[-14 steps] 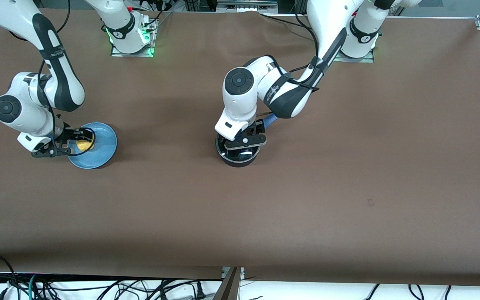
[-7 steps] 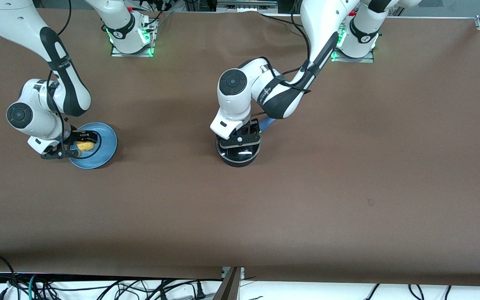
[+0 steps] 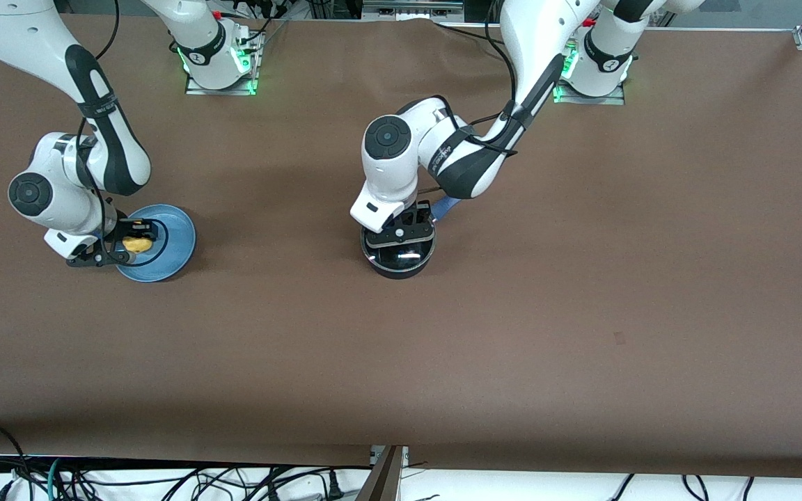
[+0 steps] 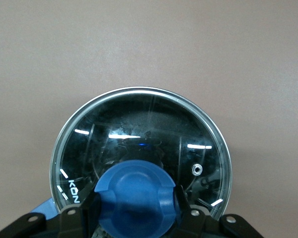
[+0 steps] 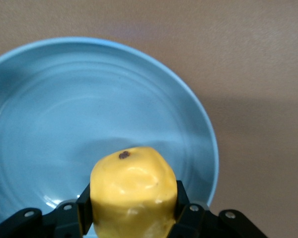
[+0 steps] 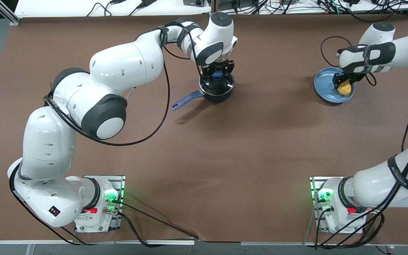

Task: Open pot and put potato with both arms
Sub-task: 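Lift the lid off with the left gripper while the right gripper lifts the potato, then lower the lid onto the table while the right gripper drops the potato in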

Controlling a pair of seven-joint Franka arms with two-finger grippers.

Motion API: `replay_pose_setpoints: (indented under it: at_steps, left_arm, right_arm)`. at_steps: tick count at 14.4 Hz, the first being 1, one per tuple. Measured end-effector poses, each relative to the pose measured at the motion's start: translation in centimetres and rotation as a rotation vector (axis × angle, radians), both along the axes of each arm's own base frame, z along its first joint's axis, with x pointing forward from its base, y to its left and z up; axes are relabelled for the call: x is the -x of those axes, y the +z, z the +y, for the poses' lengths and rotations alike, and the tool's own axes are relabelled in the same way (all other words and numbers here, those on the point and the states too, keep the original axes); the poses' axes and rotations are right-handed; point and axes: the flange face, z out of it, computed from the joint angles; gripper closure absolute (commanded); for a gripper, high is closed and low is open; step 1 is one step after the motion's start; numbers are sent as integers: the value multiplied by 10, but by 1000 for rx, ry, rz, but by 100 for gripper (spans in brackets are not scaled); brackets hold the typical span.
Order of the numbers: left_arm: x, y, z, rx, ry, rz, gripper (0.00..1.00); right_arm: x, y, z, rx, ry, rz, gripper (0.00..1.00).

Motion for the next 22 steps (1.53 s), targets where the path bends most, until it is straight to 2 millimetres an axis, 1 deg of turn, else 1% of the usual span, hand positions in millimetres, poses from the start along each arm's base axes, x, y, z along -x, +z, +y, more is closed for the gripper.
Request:
replay_pose_setpoints:
  at_steps: [1,2,4,5,6,7,8,9,10,11,13,14,15,17,19,20,21,22]
  left_arm:
    - [-1,3,0,5,1,-5,53]
    - [-5,11,-1,15,4,-16,53]
    - [-15,37,6,34,17,-42,53]
    - [-21,53,15,32,15,-47,53]
    - [-30,69,30,25,-4,-48,53]
    - [-43,84,50,22,-31,-46,53]
    - [-58,96,76,22,-63,-42,53]
    - [-76,104,112,20,-101,-37,53]
    - [-94,109,155,17,-143,-27,54]
    - [-110,110,202,10,-189,-16,54]
    - [-133,102,295,-5,-269,17,54]
    - [-140,95,337,-10,-300,37,54]
    - [-143,86,373,-1,-326,55,54]
    - [-147,61,436,26,-390,51,54]
    - [-146,33,493,16,-462,8,53]
    - [-142,18,516,9,-482,-6,54]
    - [-137,4,532,7,-488,-9,54]
    - [-131,-9,542,4,-488,-6,53]
  right_arm:
    - [-5,9,0,-1,-3,18,65]
    - [-10,20,0,-3,-9,34,65]
    - [-22,48,5,-23,-26,59,65]
    - [-29,65,11,-41,-47,76,65]
    - [-37,84,18,-58,-80,99,65]
    - [-45,104,29,-78,-117,119,65]
    - [-53,126,44,-98,-157,138,65]
    - [-60,146,64,-113,-202,151,65]
    - [-65,162,84,-123,-245,158,65]
    - [-68,171,106,-127,-289,158,65]
    - [-69,178,153,-147,-391,163,65]
    - [-68,179,179,-161,-446,172,65]
    - [-67,181,207,-170,-503,182,65]
    - [-63,183,269,-175,-616,186,65]
    - [-57,181,335,-171,-716,169,65]
    - [-53,178,369,-168,-763,153,65]
    - [-47,171,403,-168,-811,132,65]
    - [-39,162,436,-173,-857,111,65]
